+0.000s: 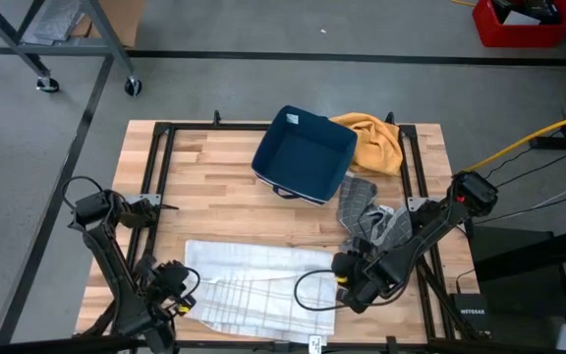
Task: Fold towel
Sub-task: Fold the white patterned towel
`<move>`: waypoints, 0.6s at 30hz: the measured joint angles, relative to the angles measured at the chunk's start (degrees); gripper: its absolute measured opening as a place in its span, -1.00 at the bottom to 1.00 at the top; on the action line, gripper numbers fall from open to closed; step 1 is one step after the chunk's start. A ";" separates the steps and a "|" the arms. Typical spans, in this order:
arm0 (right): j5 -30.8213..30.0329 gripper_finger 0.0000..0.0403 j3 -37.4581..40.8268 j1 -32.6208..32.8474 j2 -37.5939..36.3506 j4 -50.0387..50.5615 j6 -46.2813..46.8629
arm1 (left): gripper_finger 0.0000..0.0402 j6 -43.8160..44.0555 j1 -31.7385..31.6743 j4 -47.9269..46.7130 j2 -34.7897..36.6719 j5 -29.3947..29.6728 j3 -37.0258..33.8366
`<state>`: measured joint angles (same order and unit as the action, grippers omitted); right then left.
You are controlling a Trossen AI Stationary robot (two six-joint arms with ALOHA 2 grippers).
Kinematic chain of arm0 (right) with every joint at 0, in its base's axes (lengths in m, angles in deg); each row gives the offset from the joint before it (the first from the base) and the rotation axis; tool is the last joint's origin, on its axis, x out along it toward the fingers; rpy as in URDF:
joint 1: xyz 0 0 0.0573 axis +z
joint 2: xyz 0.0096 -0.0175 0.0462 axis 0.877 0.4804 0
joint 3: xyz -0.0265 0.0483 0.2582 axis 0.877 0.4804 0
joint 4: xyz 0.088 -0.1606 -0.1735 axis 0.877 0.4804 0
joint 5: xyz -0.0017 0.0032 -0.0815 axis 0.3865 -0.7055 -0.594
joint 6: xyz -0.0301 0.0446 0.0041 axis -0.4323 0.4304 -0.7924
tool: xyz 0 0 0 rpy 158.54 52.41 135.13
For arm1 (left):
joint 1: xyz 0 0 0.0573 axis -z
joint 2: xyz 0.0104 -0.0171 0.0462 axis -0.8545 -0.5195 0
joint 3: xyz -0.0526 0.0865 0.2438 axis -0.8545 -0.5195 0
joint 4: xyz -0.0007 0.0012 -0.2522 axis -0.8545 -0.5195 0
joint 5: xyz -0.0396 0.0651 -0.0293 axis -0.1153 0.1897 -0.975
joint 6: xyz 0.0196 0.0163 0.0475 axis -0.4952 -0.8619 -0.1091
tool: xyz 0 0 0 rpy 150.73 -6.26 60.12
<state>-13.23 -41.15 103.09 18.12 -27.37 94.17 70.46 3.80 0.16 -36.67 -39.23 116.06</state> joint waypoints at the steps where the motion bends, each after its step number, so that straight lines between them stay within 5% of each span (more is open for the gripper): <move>1: 1.18 -0.19 0.00 -0.02 0.00 -0.72 -0.02 | -0.43 0.03 0.00 1.61 0.00 0.03 -0.35; 9: 8.66 -0.22 -0.04 -0.20 0.00 -6.84 -0.39 | -0.43 -19.49 0.00 15.81 0.02 0.46 -0.42; 18: 8.22 -0.23 -0.04 -0.20 0.00 -11.66 -6.05 | -0.43 -27.26 -0.41 18.05 0.09 3.60 -3.85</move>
<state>-5.01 -41.19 102.89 18.12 -39.03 88.11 43.20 3.39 18.21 -36.59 -35.63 112.21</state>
